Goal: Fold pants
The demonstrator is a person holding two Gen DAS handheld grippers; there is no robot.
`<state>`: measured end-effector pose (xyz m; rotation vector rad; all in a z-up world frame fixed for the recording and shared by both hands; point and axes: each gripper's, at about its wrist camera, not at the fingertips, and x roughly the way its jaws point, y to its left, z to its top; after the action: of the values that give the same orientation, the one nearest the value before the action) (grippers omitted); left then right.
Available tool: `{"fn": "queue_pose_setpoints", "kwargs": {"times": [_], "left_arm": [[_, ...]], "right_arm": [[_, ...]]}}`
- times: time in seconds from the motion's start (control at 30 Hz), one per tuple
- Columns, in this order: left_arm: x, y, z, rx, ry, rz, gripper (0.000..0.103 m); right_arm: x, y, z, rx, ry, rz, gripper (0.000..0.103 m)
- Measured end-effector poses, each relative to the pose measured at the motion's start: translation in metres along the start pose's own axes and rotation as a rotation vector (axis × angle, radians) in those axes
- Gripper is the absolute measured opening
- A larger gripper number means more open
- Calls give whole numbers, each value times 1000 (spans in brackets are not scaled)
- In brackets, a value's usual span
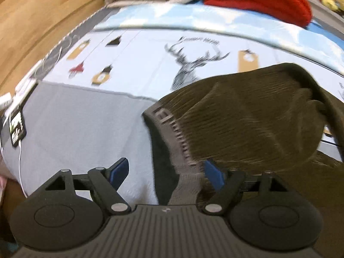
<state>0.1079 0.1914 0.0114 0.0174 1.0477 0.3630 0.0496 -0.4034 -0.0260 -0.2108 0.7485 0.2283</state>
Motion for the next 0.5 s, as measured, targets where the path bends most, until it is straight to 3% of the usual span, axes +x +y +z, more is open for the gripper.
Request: {"fn": "queue_pose_setpoints", "kwargs": {"times": [0.13,0.17,0.23,0.3,0.33,0.43,0.5], "left_arm": [[-23,-16,1,61,-61,-13,79],[-30,-20,2,59,-74,-34,74],[-45,-32,6,63,-110,-104,55],[-55,-49,9,90,-144,-188,5],[-57,-60,11,113,-170,-233,0],[-48,-100,3,184,-234,-338,0],[-30,-135,2,257,-151,-360,0]], "right_arm": [[21,42,4,-126,75,158,39],[25,51,4,-155,93,177,40],[33,70,1,-226,131,209,41],[38,81,0,-270,160,243,42],[42,88,-1,-293,175,263,42],[52,103,-6,-363,216,288,44],[57,111,-11,-402,236,270,44]]}}
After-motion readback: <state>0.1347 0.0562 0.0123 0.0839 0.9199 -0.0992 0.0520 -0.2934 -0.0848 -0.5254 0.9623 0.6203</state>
